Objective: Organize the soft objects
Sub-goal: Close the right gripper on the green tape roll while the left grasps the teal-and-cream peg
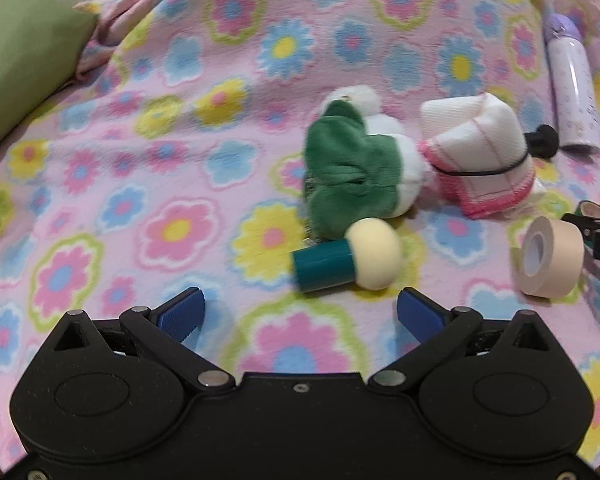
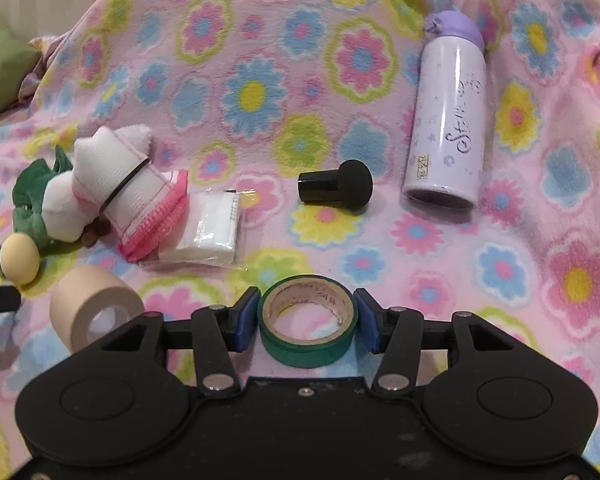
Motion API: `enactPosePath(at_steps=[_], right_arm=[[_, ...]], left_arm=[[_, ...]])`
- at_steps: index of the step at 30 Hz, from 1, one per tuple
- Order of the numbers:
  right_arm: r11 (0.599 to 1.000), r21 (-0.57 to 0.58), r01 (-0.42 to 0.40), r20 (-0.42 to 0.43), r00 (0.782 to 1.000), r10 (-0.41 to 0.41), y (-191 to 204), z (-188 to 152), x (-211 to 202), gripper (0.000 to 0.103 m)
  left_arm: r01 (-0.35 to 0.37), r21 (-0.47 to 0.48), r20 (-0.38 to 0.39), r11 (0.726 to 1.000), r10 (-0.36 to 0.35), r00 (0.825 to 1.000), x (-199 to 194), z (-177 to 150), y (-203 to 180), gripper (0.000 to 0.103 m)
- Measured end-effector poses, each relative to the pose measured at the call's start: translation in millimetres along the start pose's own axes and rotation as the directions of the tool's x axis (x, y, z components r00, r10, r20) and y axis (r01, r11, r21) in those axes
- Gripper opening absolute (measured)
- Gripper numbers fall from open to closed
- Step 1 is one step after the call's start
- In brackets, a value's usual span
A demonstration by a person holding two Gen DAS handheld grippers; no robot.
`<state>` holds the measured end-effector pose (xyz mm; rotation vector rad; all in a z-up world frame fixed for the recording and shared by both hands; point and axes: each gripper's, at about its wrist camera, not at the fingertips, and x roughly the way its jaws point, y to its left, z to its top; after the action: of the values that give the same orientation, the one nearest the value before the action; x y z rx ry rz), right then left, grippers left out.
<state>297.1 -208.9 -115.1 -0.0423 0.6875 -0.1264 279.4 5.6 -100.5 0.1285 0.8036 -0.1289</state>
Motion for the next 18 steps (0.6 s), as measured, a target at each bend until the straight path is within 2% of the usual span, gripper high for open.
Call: enactPosePath(at_steps=[3,5,7,9,13,18], right_arm=[[1.000,0.000,-0.002,0.005,1.000,0.002,1,-1,1,0.058],[0.999,0.011,-0.040,-0.021,0.999,0.040,-3,0,3,0.064],[0.998,0.002,-0.067,-0.036,0.997,0.067,-2,1,5,0.079],[0.997,-0.025,-0.074,-0.054,0.996,0.073,3,2,7,0.087],[0.995,-0.013,-0.101,-0.066,0.993,0.100,1,3,10,0.094],[0.994,-0.015,-0.113,-0.067,0.992,0.111,1,3,10,0.096]], left_arm=[[0.003,-0.004,0.009,1.000,-0.003,1.000,4,3,-6,0.099],[0.011,-0.036,0.011,0.999,-0.010,1.000,7,7,-6,0.099],[0.027,-0.073,0.000,0.997,-0.027,1.000,11,11,-4,0.099],[0.027,-0.104,-0.018,0.994,-0.029,0.999,17,13,-1,0.099],[0.017,-0.121,-0.020,0.993,-0.019,1.000,23,14,1,0.100],[-0.001,-0.082,0.004,0.997,0.002,1.000,25,10,-5,0.101]])
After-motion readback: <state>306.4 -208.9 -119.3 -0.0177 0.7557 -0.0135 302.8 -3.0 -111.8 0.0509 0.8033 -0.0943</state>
